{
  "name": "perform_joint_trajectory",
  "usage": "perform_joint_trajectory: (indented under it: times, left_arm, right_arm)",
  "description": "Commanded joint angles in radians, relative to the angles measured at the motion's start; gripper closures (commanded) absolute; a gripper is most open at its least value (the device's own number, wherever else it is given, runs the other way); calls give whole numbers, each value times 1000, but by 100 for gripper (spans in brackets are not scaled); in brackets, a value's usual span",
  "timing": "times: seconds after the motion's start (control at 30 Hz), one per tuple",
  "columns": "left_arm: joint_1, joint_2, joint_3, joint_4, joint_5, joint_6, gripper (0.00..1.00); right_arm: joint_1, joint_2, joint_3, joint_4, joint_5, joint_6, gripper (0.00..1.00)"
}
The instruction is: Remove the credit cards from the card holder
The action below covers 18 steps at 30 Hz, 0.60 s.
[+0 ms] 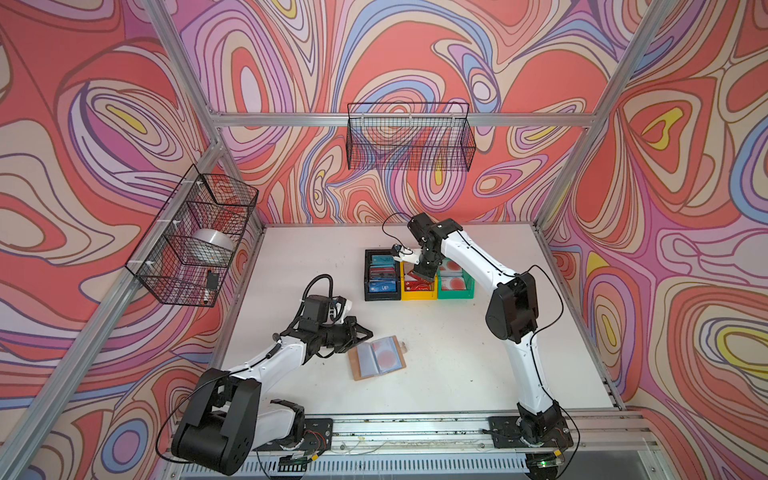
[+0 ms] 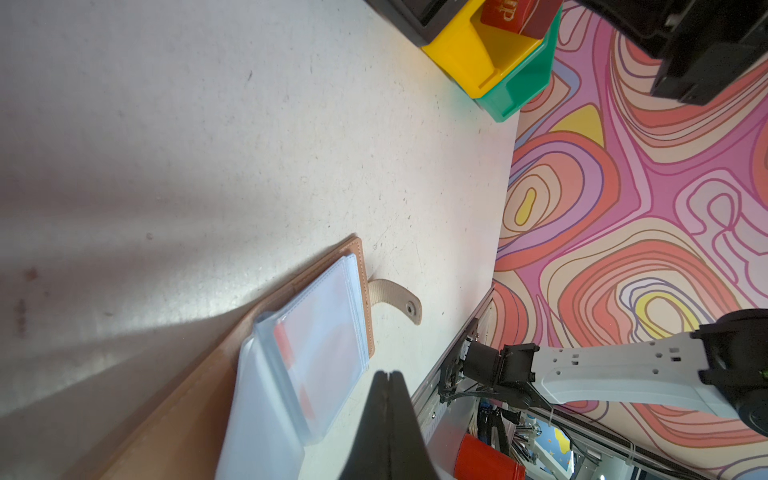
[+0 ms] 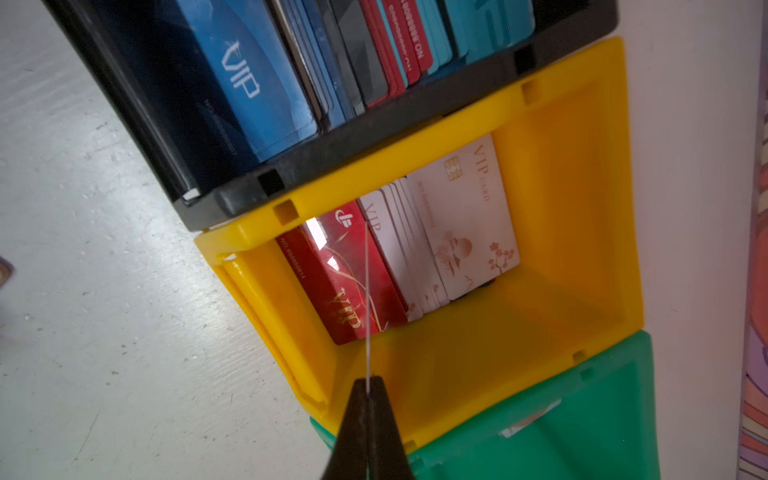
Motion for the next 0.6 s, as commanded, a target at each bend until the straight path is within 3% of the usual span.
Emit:
perform_joint_trajectory:
  times: [0.0, 0.57]
  left_arm:
    - [1, 4, -14, 22, 10, -6, 99]
    - [1, 38, -15, 47, 24, -4, 99]
  right_arm:
    - [10, 4, -24, -16, -14, -44, 100]
    - [47, 0, -84, -2, -35, -117, 100]
